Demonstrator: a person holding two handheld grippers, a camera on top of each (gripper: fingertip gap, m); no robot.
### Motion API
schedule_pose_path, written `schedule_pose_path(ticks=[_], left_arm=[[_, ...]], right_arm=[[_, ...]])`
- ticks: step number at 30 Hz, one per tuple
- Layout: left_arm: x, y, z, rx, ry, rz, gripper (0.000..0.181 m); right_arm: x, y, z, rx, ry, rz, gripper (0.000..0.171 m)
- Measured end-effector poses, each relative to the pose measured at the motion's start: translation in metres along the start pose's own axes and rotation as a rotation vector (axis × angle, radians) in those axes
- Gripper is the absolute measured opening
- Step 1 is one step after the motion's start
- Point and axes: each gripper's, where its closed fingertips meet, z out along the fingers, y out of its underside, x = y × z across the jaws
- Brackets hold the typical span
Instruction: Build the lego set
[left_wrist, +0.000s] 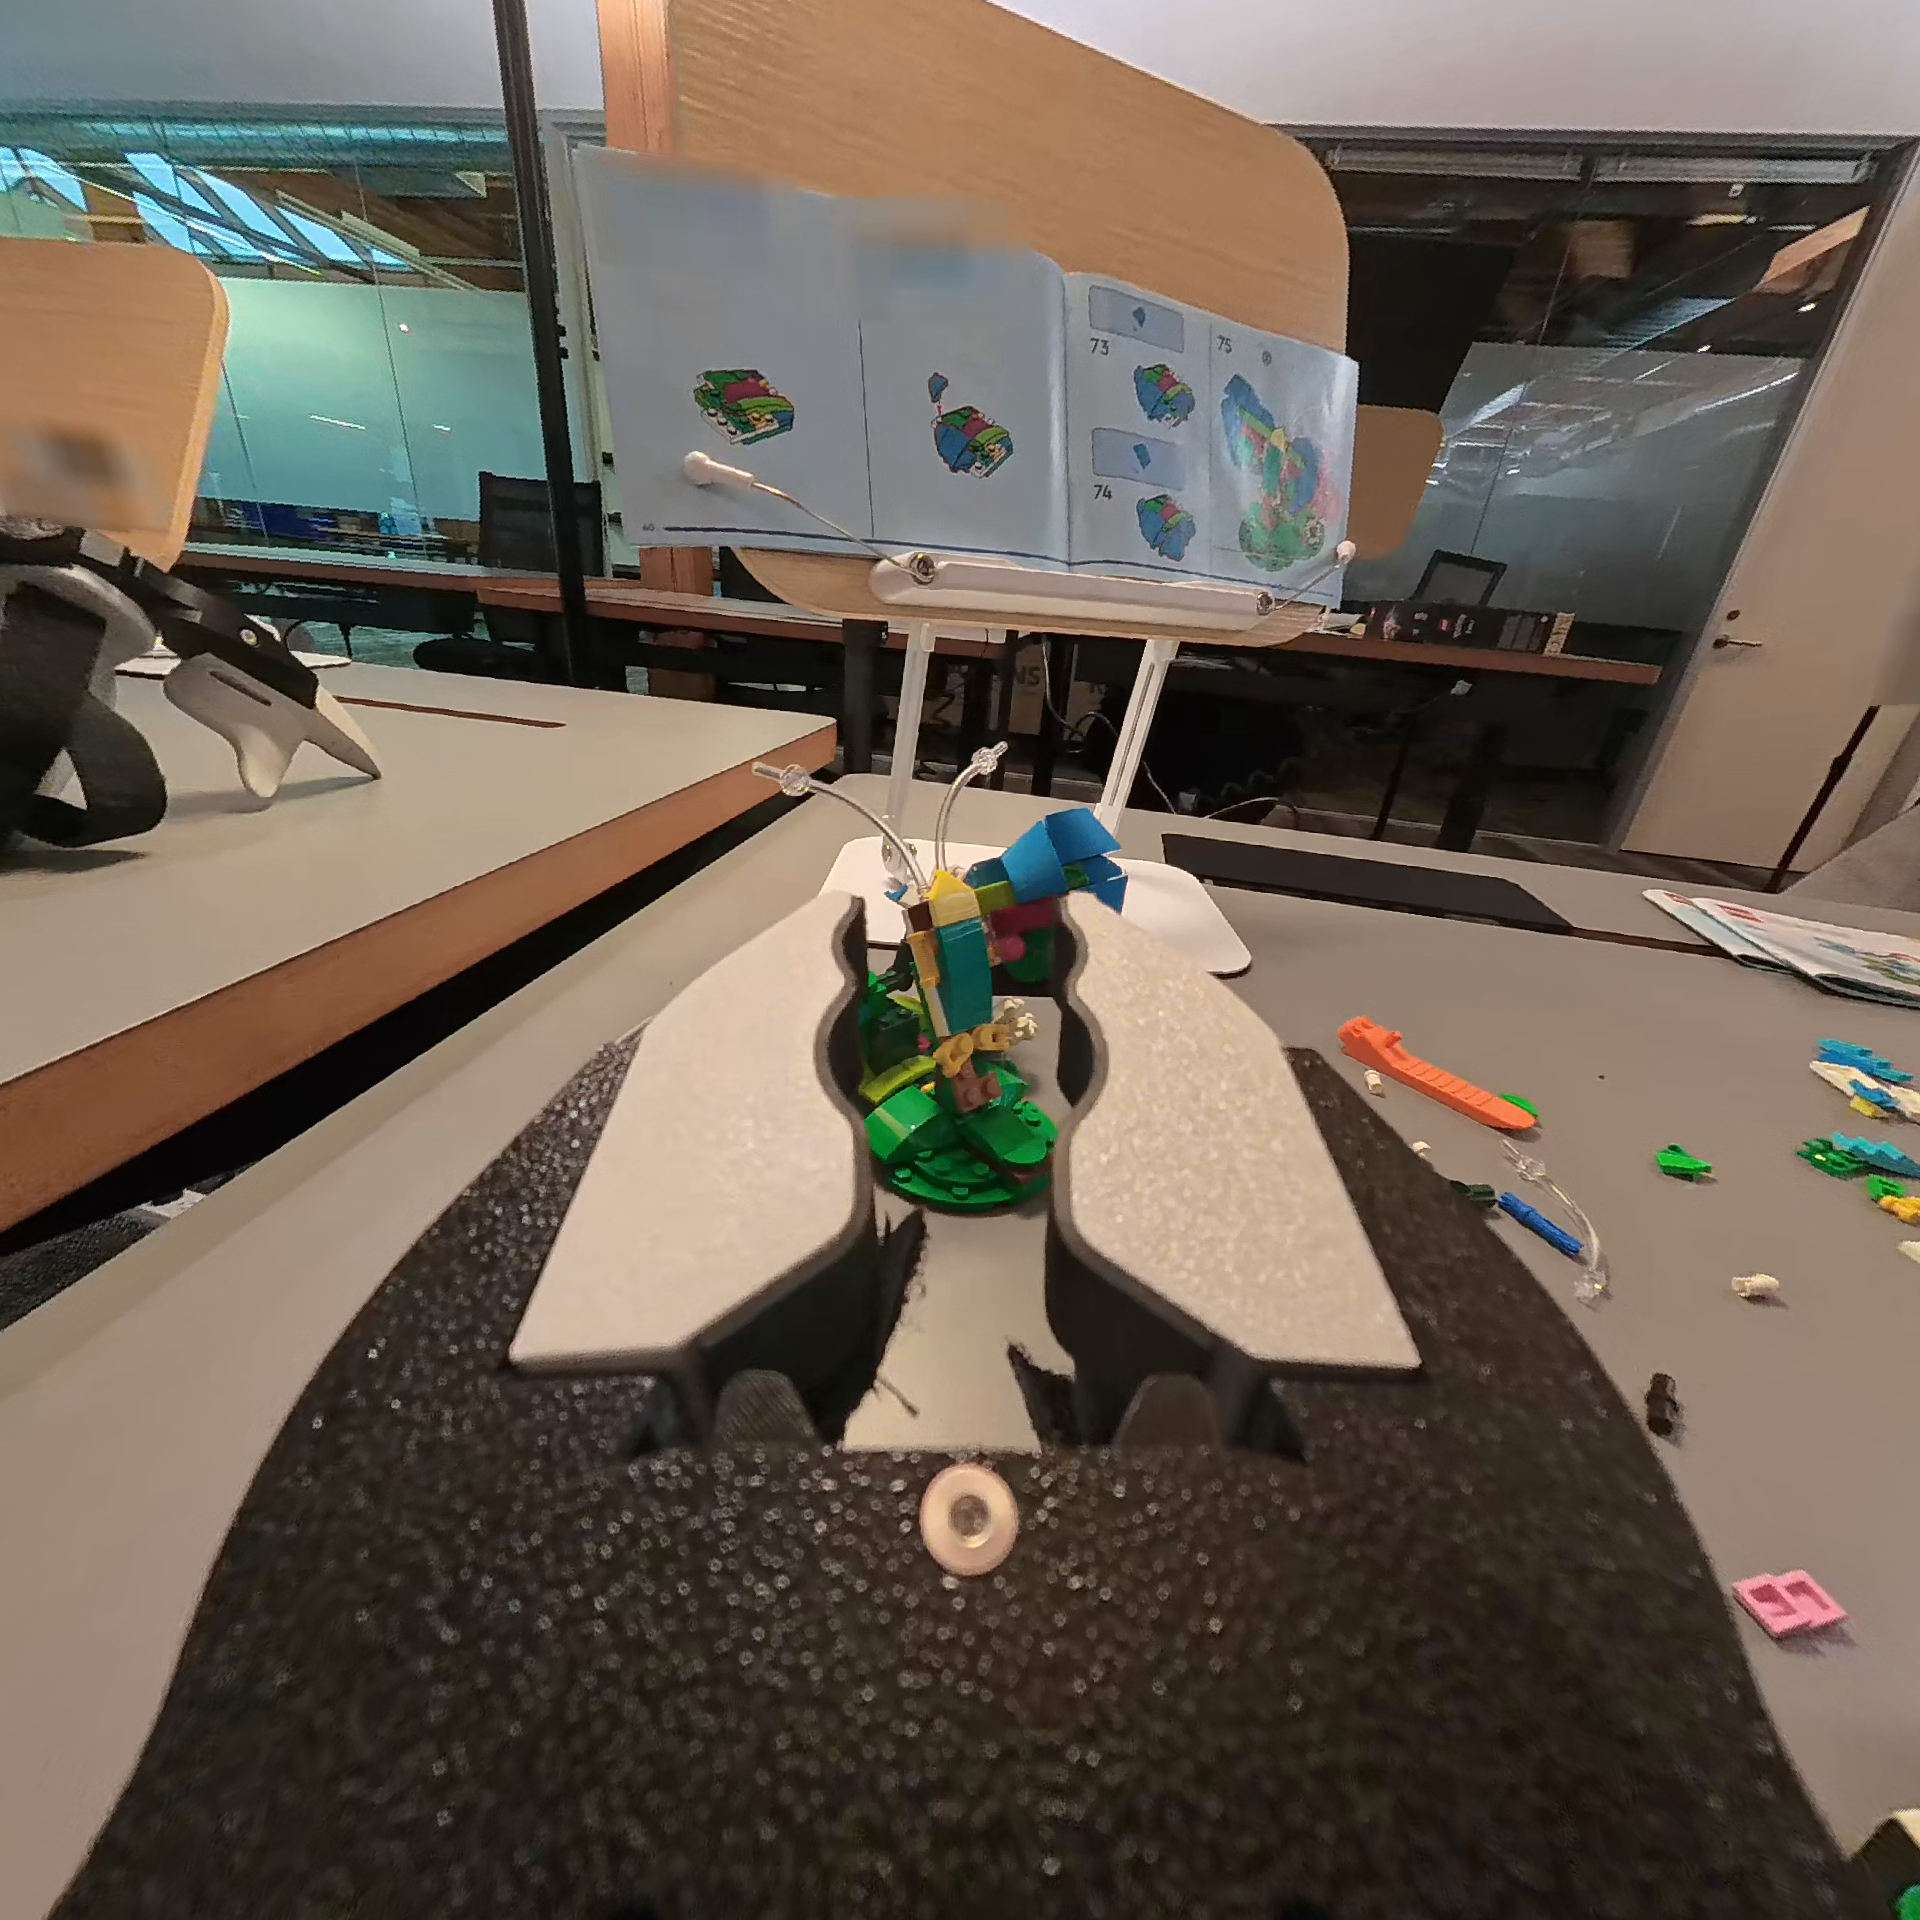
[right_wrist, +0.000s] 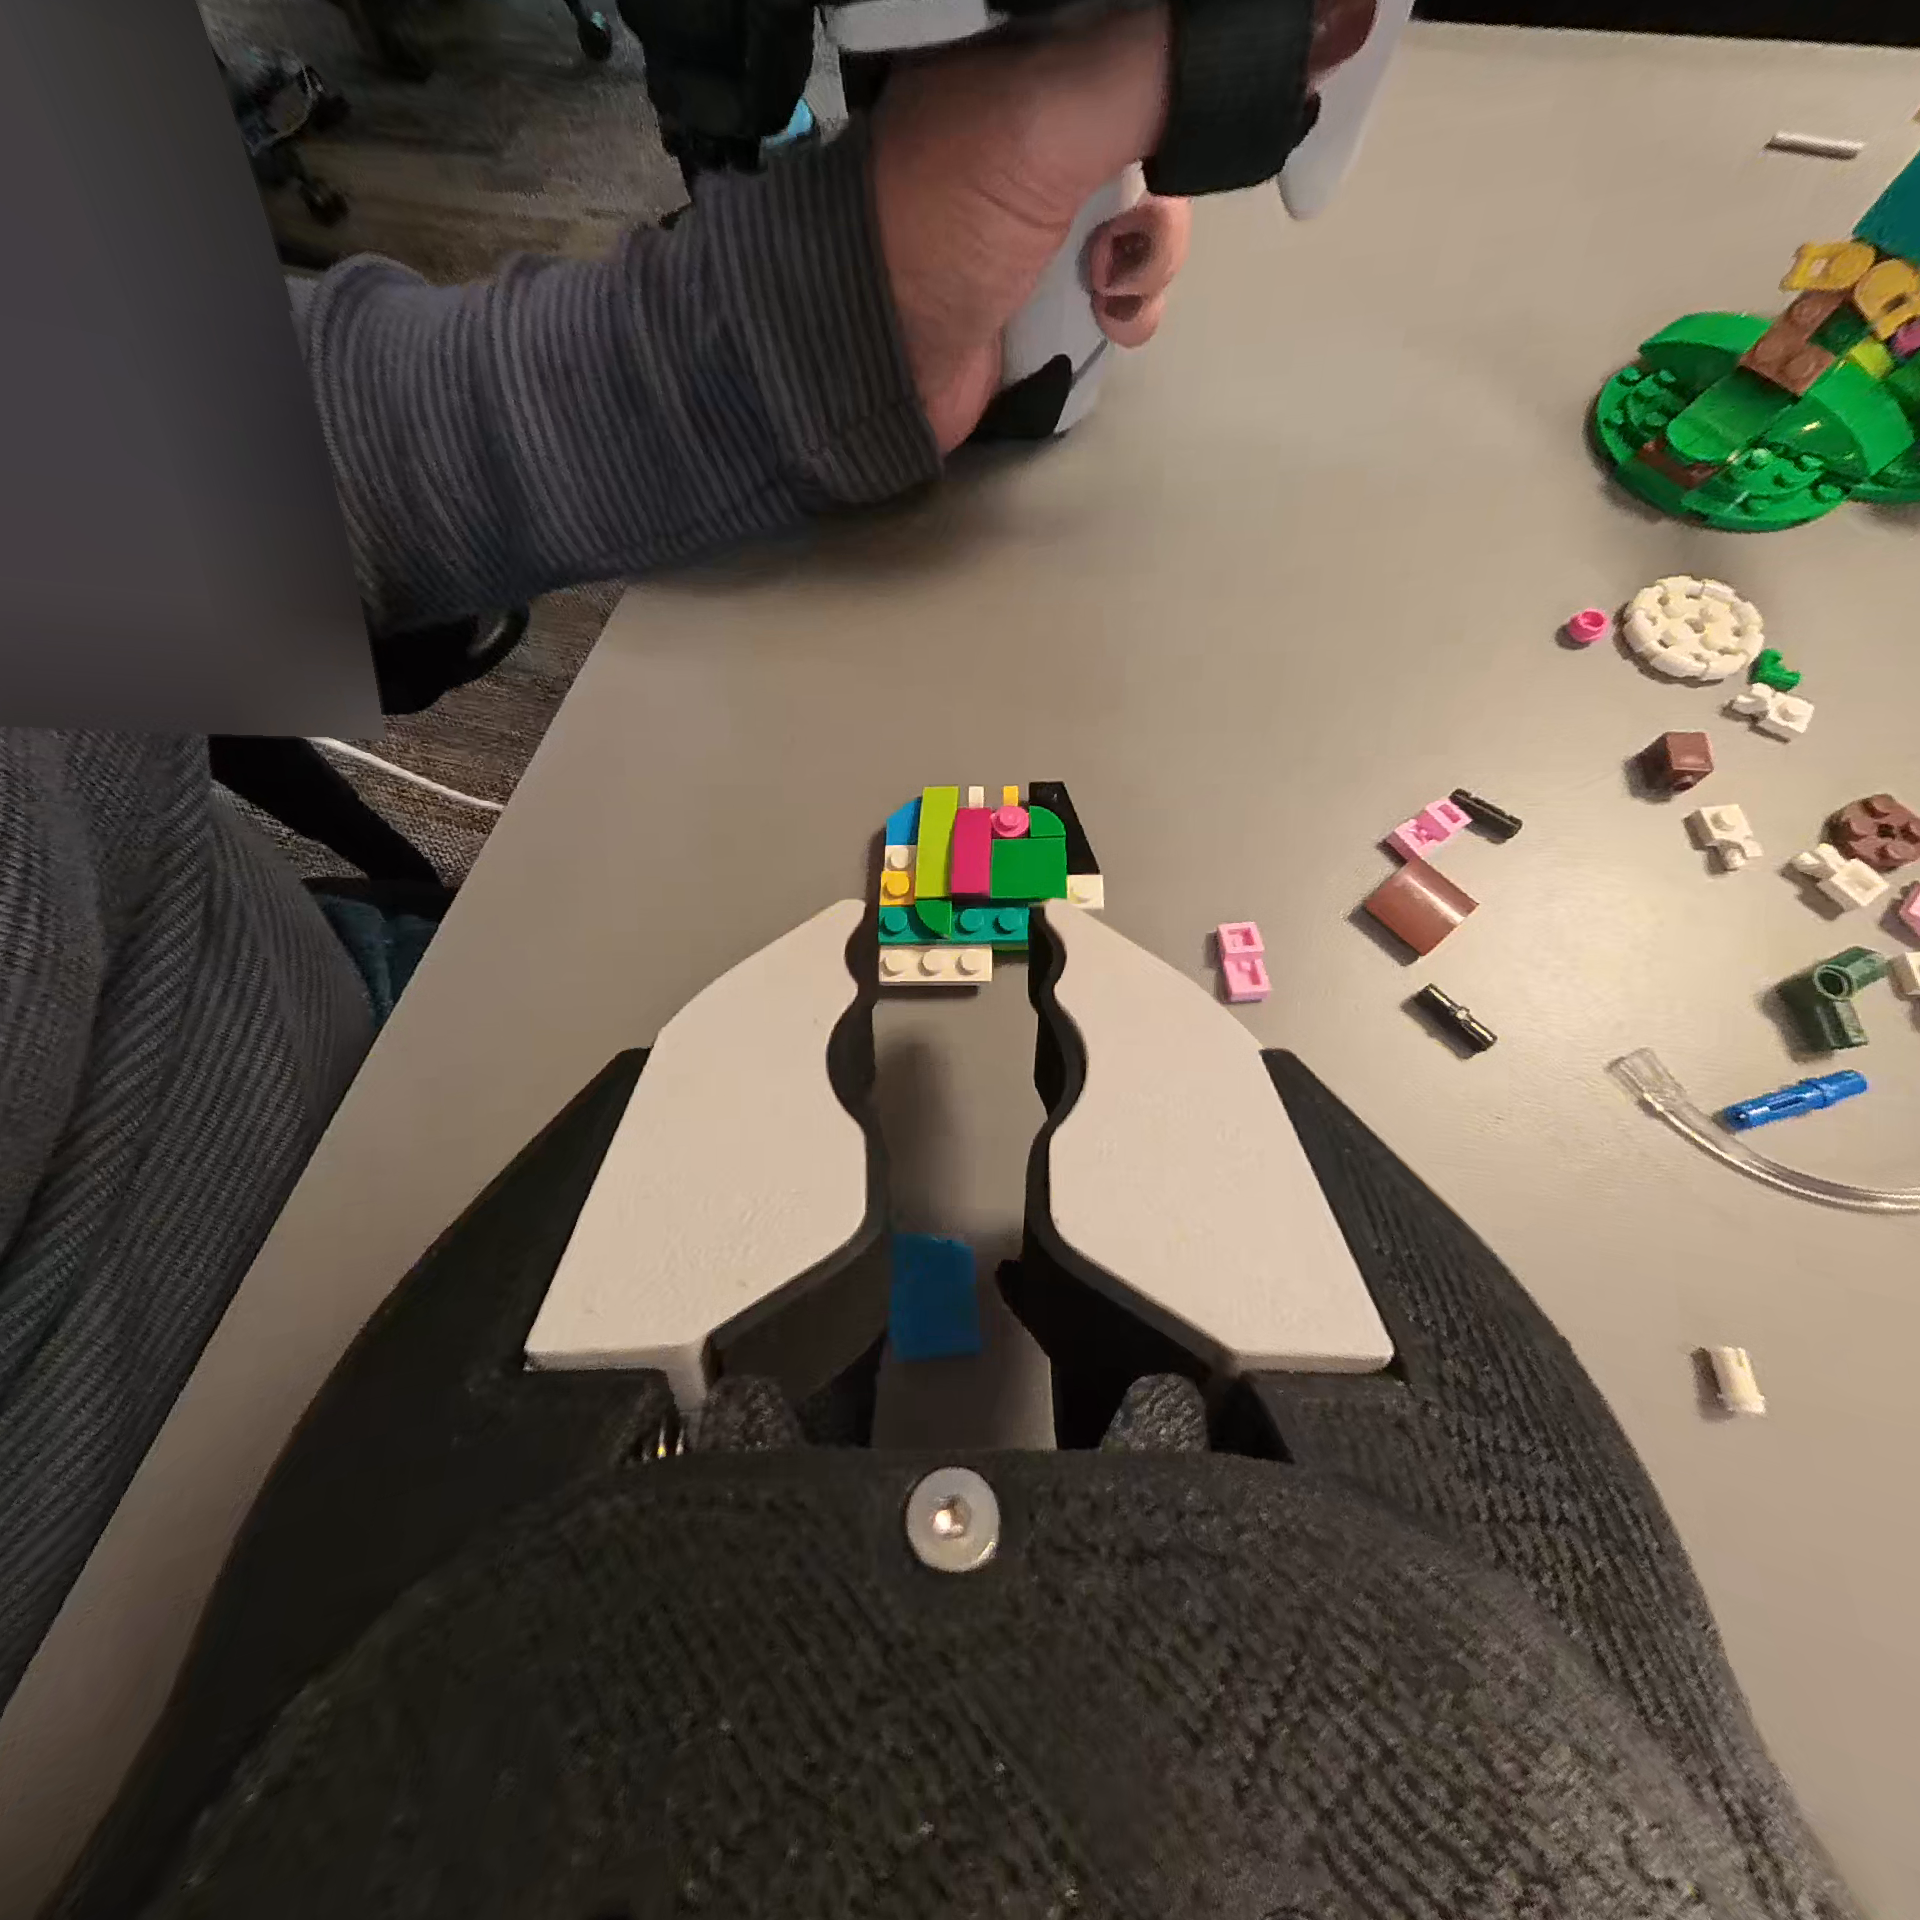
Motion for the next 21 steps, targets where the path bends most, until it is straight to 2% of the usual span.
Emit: schedule_pose_path(ticks=[21], left_arm=[[0.002,0.001,0.001,-0.003,0.015,-0.003,0.032]], right_arm=[[-0.005,0.014,0.003,-0.081,0.018,0.006,0.029]])
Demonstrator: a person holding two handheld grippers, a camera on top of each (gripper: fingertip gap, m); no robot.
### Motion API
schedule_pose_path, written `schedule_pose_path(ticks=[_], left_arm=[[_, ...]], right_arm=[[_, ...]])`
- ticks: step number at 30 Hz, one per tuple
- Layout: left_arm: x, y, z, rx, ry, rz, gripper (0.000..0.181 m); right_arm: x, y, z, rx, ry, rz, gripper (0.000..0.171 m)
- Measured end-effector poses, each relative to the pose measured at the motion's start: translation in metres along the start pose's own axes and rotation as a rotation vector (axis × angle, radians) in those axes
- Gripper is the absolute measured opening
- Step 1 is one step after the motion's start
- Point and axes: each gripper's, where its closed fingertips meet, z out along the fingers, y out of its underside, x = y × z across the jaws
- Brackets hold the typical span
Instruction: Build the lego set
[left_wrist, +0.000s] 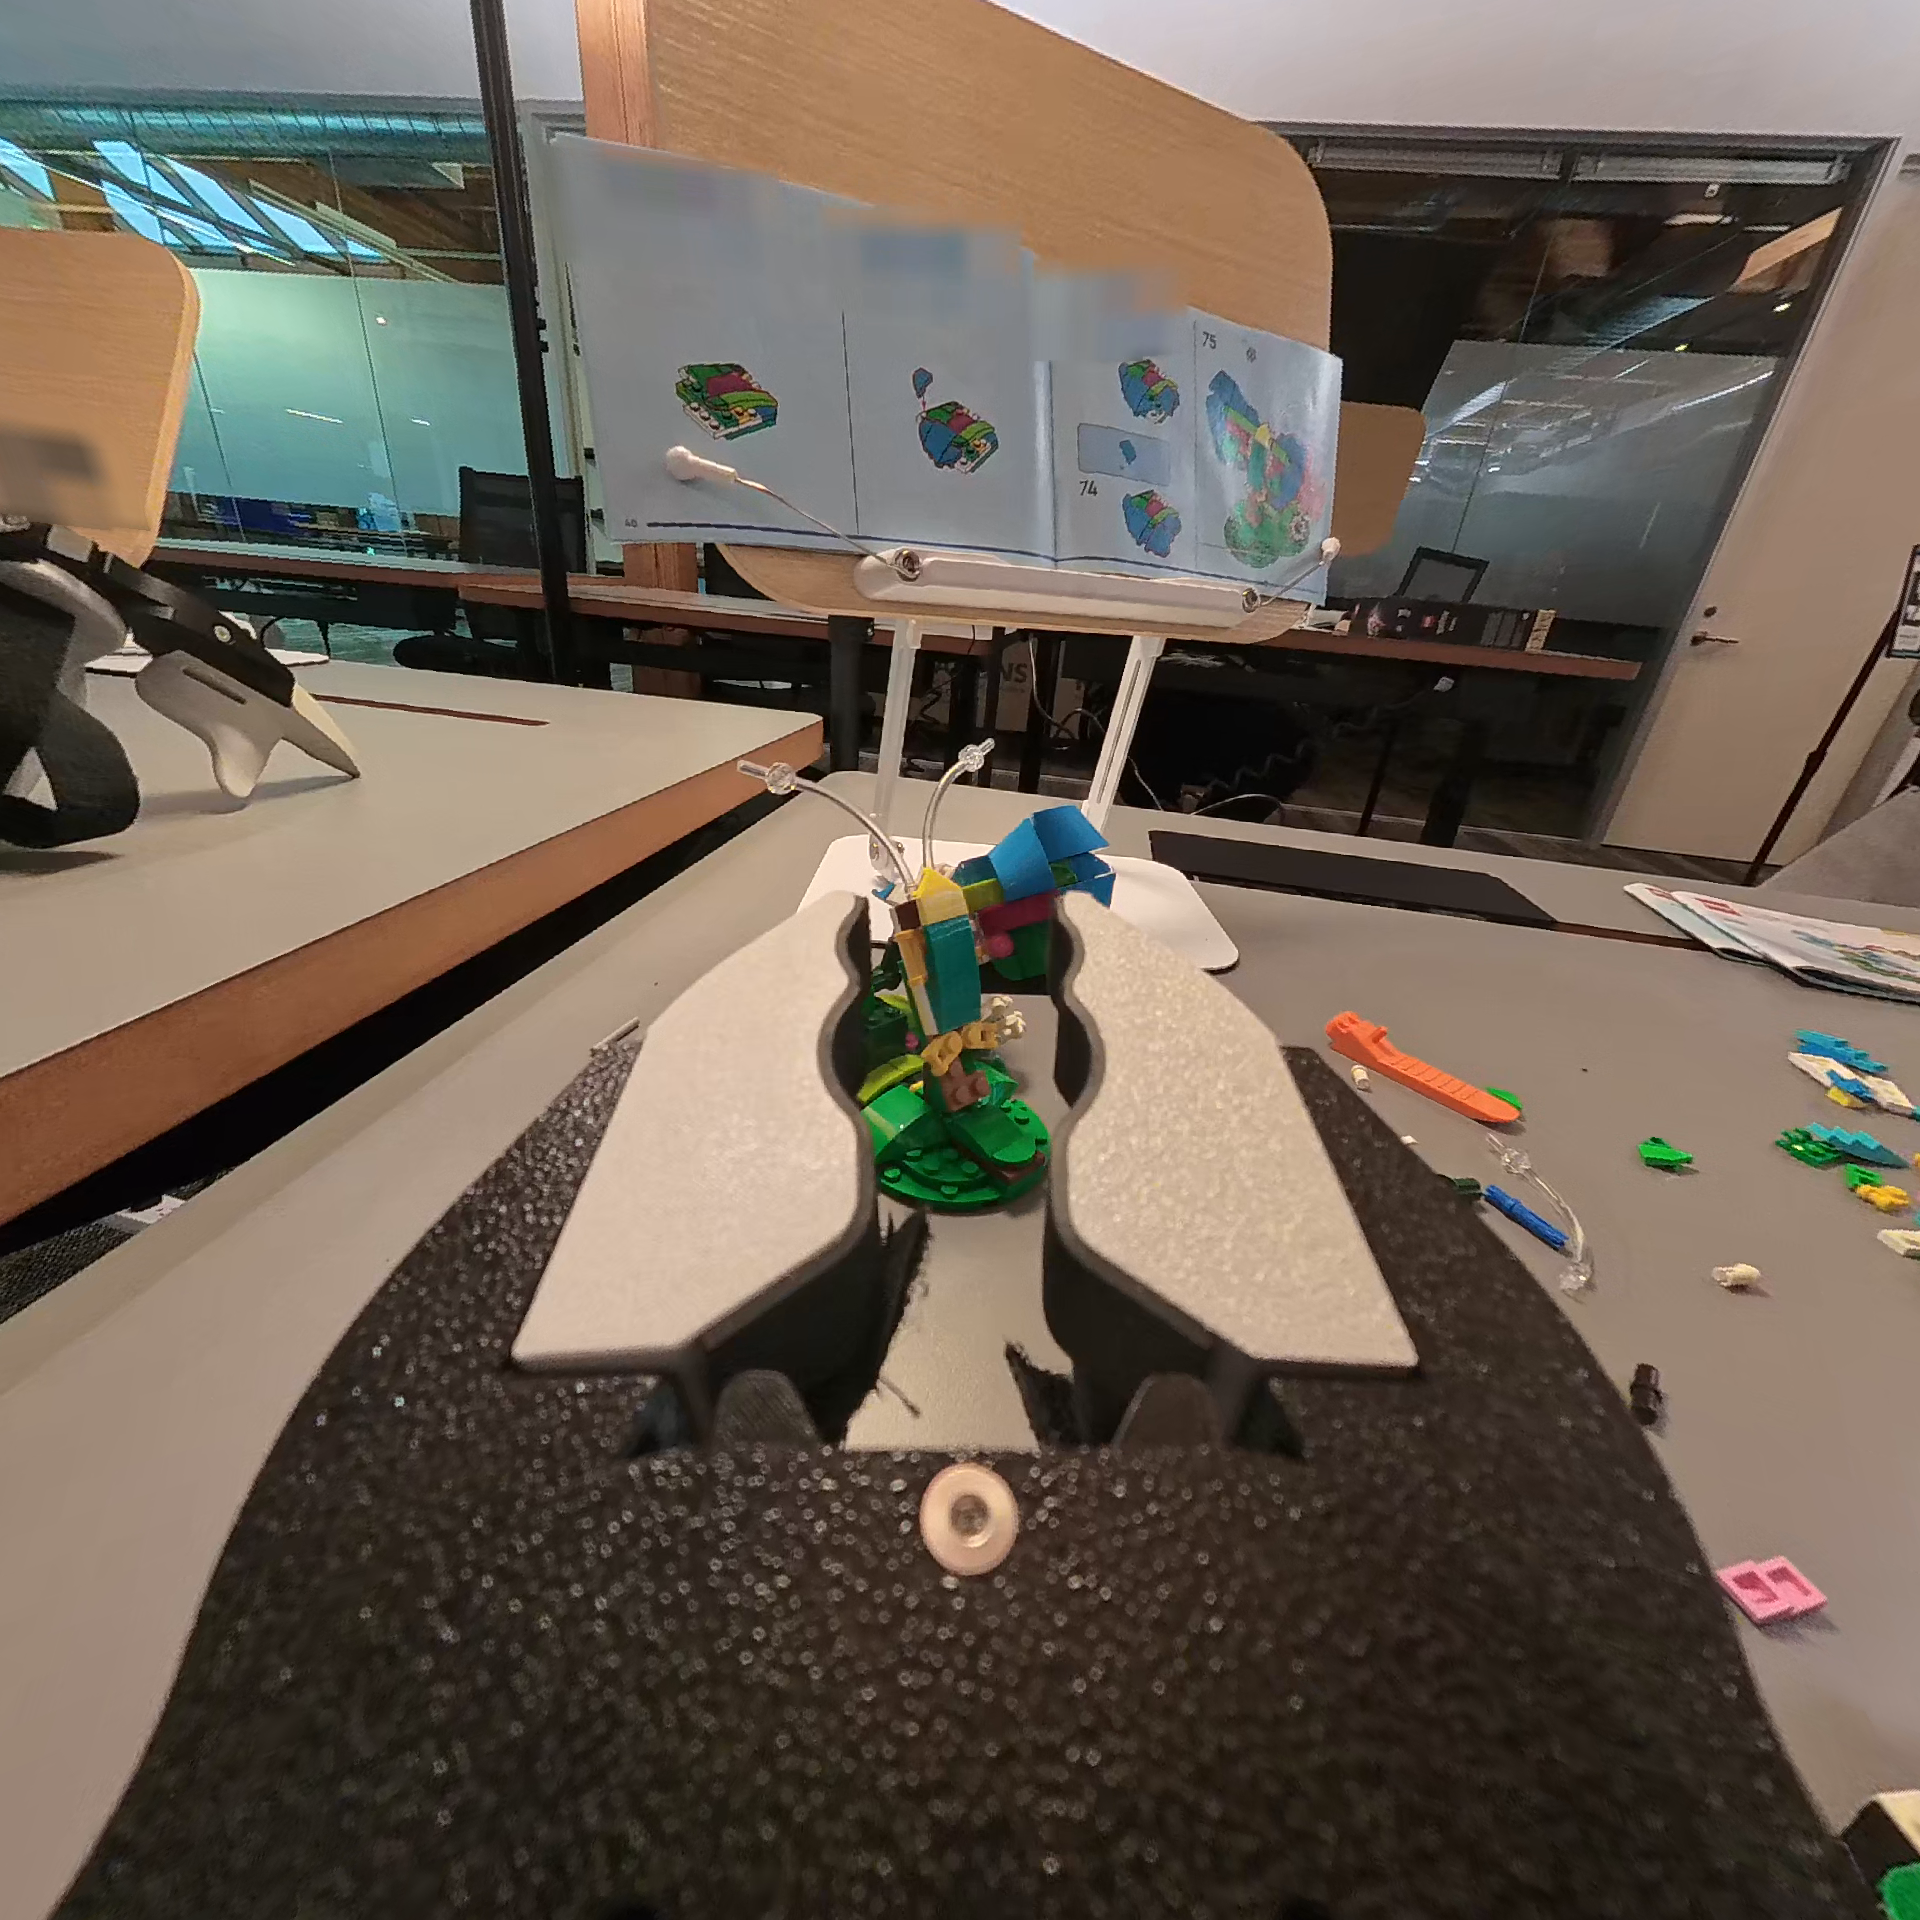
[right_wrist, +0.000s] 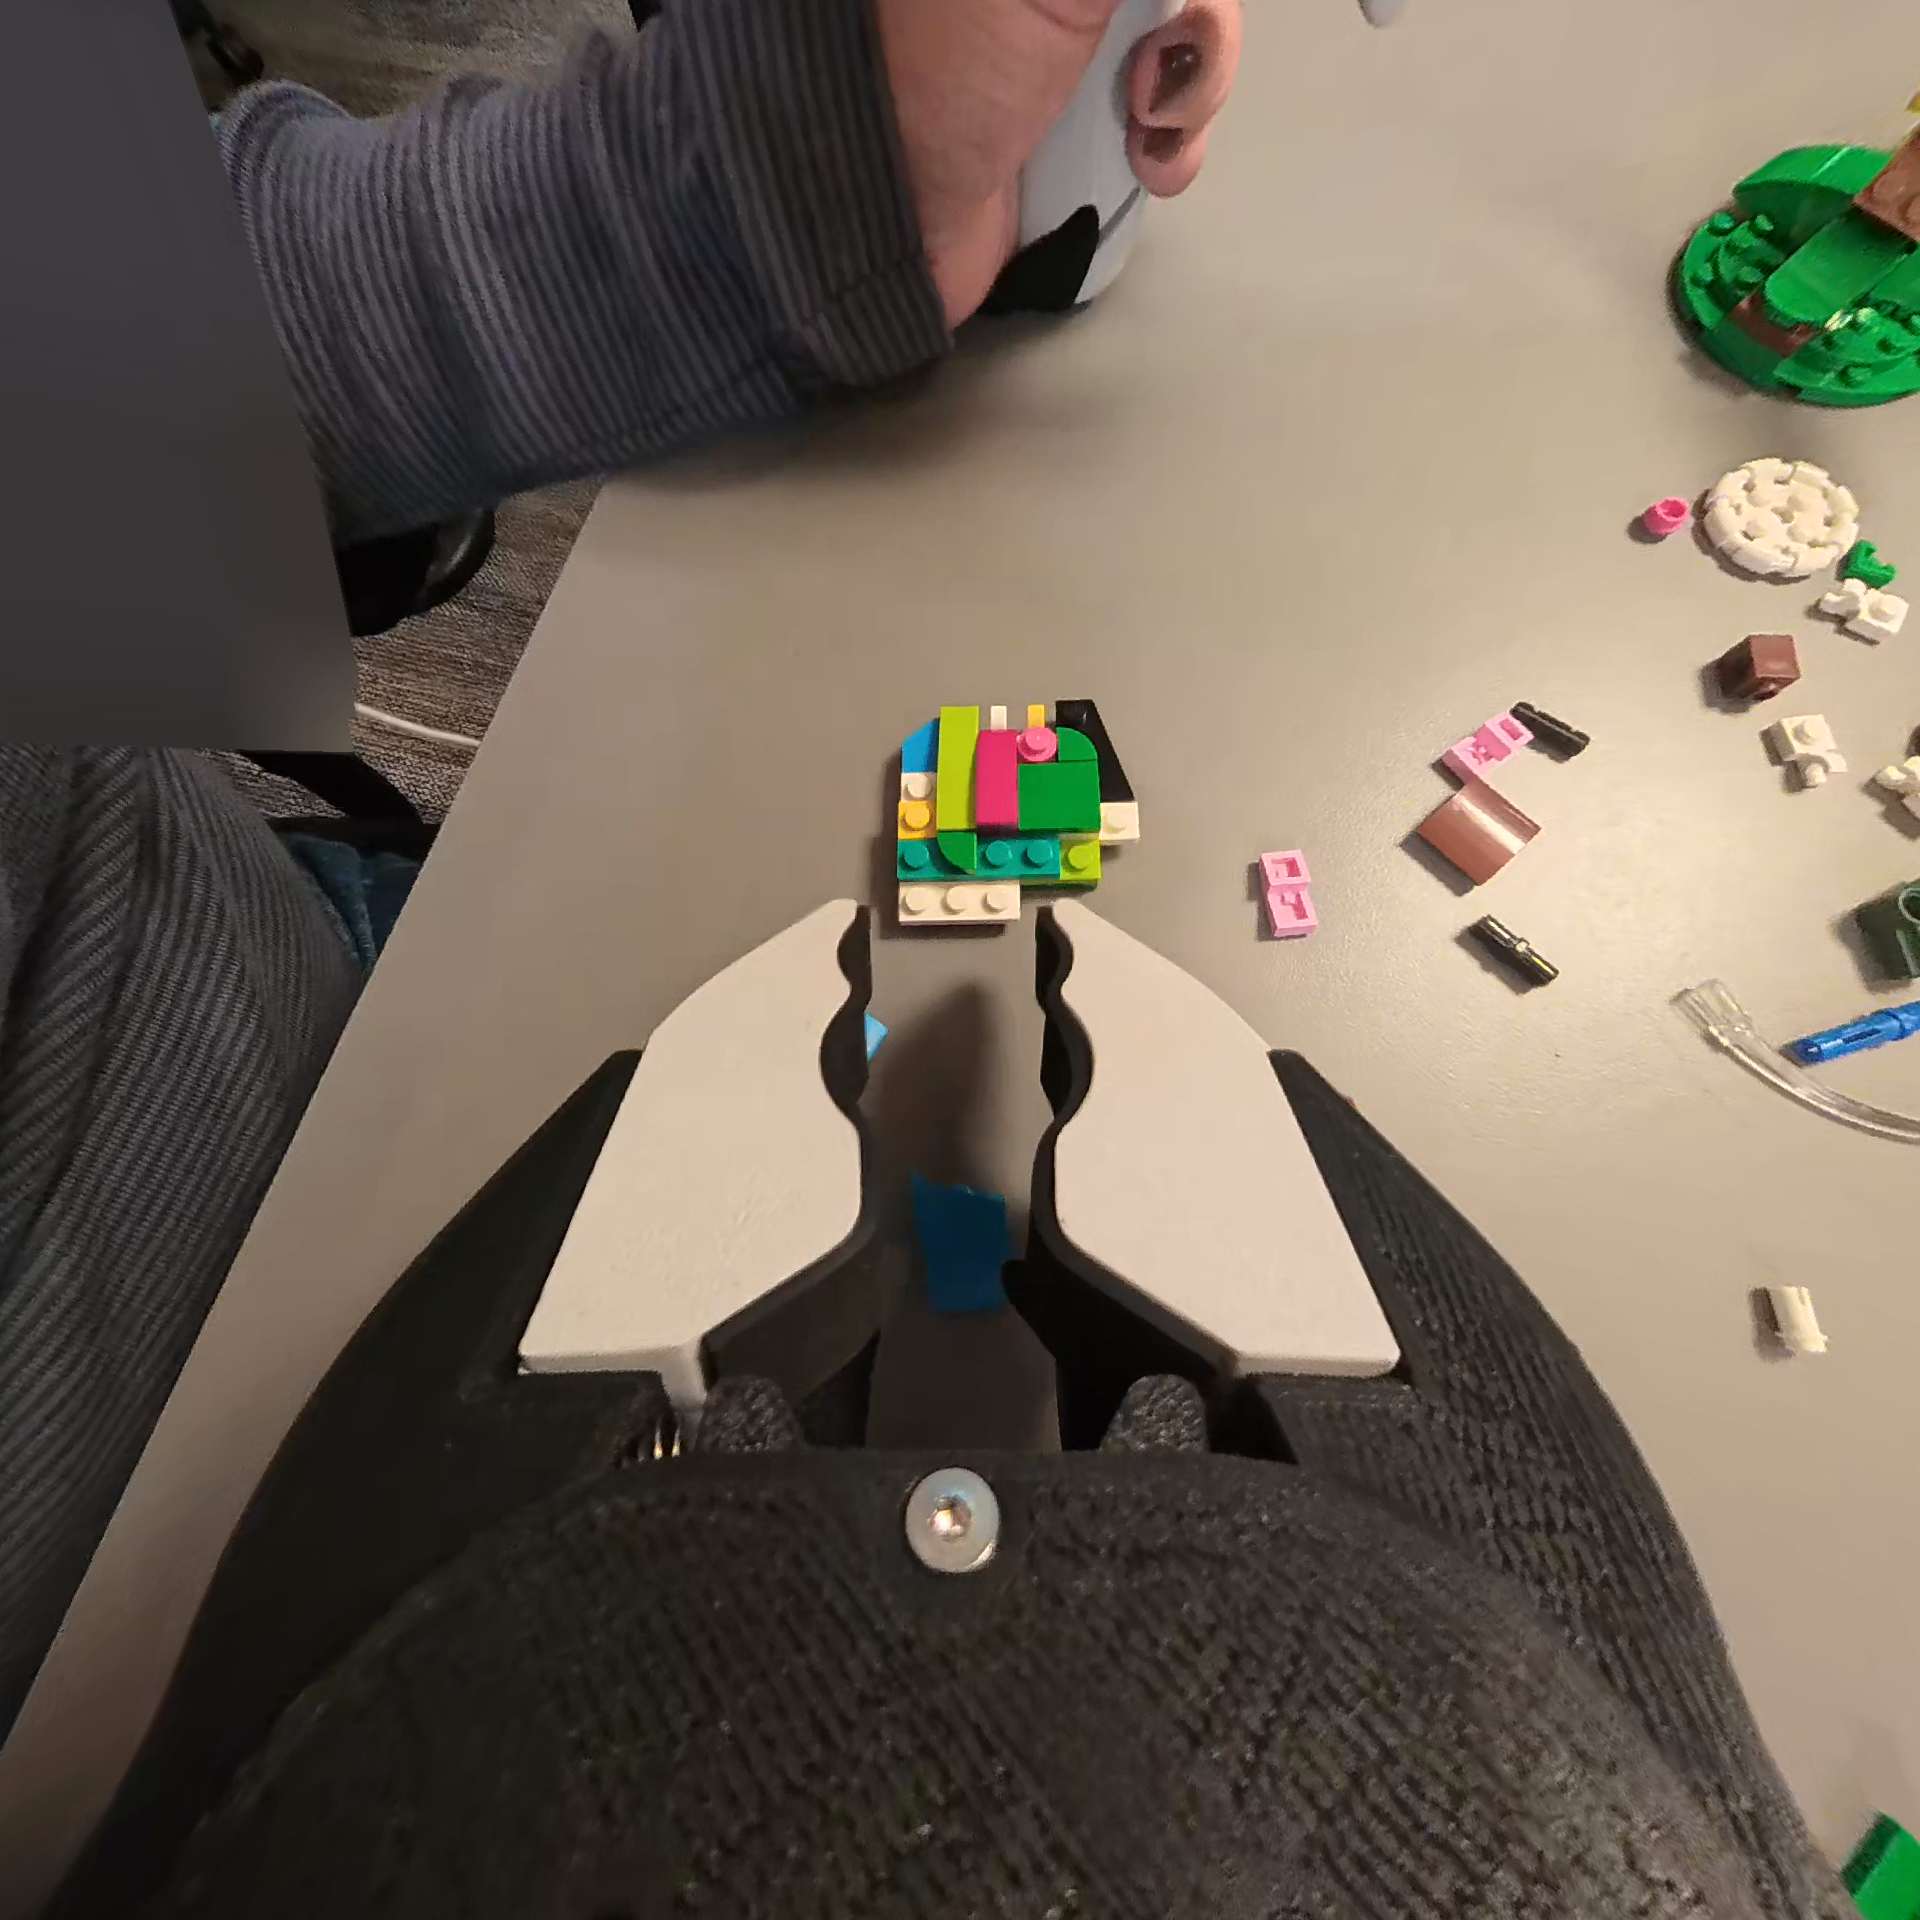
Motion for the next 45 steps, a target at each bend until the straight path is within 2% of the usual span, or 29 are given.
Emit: schedule_pose_path(ticks=[8,16,25,29,31,32,34,36,38,41,45], left_arm=[[0.001,0.0,0.0,-0.002,0.005,-0.001,0.031],[0.002,0.0,0.0,-0.003,0.009,0.009,0.031],[0.004,0.0,-0.001,-0.003,0.021,0.015,0.031],[0.019,-0.001,-0.001,0.006,0.124,0.004,0.033],[0.03,-0.001,-0.002,-0.001,0.204,0.005,0.033],[0.035,0.0,-0.003,-0.01,0.247,0.013,0.027],[0.049,0.001,-0.007,-0.024,0.363,0.043,0.021],[0.065,0.0,-0.015,-0.033,0.491,0.058,0.022],[0.085,0.003,-0.025,-0.073,0.647,0.042,0.028],[0.113,0.003,-0.044,-0.103,0.849,0.048,0.062],[0.134,0.008,-0.059,0.013,0.857,0.432,0.07]], right_arm=[[-0.001,0.005,0.008,-0.055,0.011,-0.01,0.031],[0.004,0.003,0.018,-0.091,0.077,-0.036,0.047],[0.013,-0.011,0.024,-0.025,0.107,-0.044,0.062],[0.012,-0.006,0.03,-0.074,0.076,-0.066,0.063],[0.01,-0.006,0.03,-0.081,0.055,-0.072,0.054],[0.011,-0.005,0.03,-0.084,0.055,-0.074,0.049],[0.016,-0.004,0.026,-0.081,0.082,-0.085,0.049],[0.025,-0.008,0.017,-0.041,0.13,-0.09,0.049],[0.034,-0.017,0.004,0.03,0.178,-0.081,0.048],[0.046,-0.029,-0.016,0.113,0.244,-0.094,0.048],[0.053,-0.038,-0.034,0.192,0.178,-0.007,0.048]])
